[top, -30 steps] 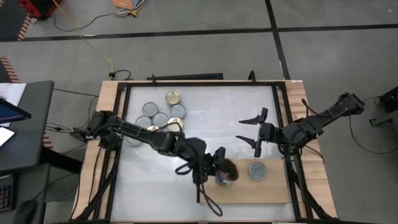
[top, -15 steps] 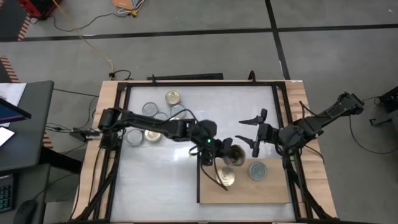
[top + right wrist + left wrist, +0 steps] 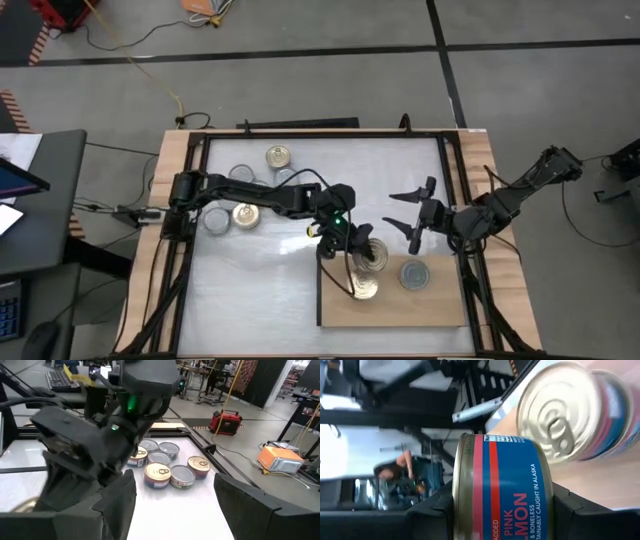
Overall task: Stack canned seafood by type on shelf
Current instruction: Stack the blue pink tuna can on top of the blue pink tuna can on the shelf, then stack the green tuna can on top of the green tuna can on the shelf
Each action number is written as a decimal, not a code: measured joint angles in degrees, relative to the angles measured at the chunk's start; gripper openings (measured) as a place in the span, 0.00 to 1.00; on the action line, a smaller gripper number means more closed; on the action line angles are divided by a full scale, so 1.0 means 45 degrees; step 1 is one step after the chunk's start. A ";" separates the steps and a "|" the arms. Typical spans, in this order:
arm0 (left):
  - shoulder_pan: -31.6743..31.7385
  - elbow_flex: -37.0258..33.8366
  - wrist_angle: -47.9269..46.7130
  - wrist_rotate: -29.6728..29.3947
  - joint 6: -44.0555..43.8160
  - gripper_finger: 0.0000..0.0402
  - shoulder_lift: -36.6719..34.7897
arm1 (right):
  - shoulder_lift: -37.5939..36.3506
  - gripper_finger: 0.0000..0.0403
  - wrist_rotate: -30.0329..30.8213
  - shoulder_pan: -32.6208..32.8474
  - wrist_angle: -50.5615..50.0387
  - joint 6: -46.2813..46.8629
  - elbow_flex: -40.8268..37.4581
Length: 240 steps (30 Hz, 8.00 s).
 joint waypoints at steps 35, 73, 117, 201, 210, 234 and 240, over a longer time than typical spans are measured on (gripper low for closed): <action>-0.0716 0.0005 -0.1968 -0.0482 0.3520 0.57 -0.0034 | -0.0388 0.73 0.1014 -0.0792 -0.0444 0.0006 -0.0005; -0.0505 0.0131 -0.2534 -0.1493 0.5172 0.66 -0.0267 | -0.0388 0.73 0.1009 -0.0792 -0.0848 0.0240 -0.0005; -0.0248 -0.0788 -1.3577 -1.5350 -2.0236 0.51 -0.4913 | -0.0387 0.73 0.0917 -0.2236 -0.1076 -0.0644 -0.0005; -0.7218 -1.2110 -1.3749 -1.2535 -3.8310 0.33 -0.6628 | 0.3191 0.73 -0.5727 -0.5826 0.4053 -0.2813 0.0690; -0.7208 -1.3270 -1.2462 -1.2057 -3.7487 0.23 -0.8743 | 0.3191 0.73 -0.5732 -0.5829 0.4164 -0.2787 0.0690; -0.7069 -1.1055 -1.4151 -1.3339 -3.6692 0.20 -0.8199 | 0.3191 0.73 -0.5771 -0.5833 0.4126 -0.2786 0.0690; -0.6662 -1.1893 -1.4441 -1.2971 -3.6651 0.40 -0.8208 | 0.3191 0.73 -0.5776 -0.5833 0.4126 -0.2786 0.0690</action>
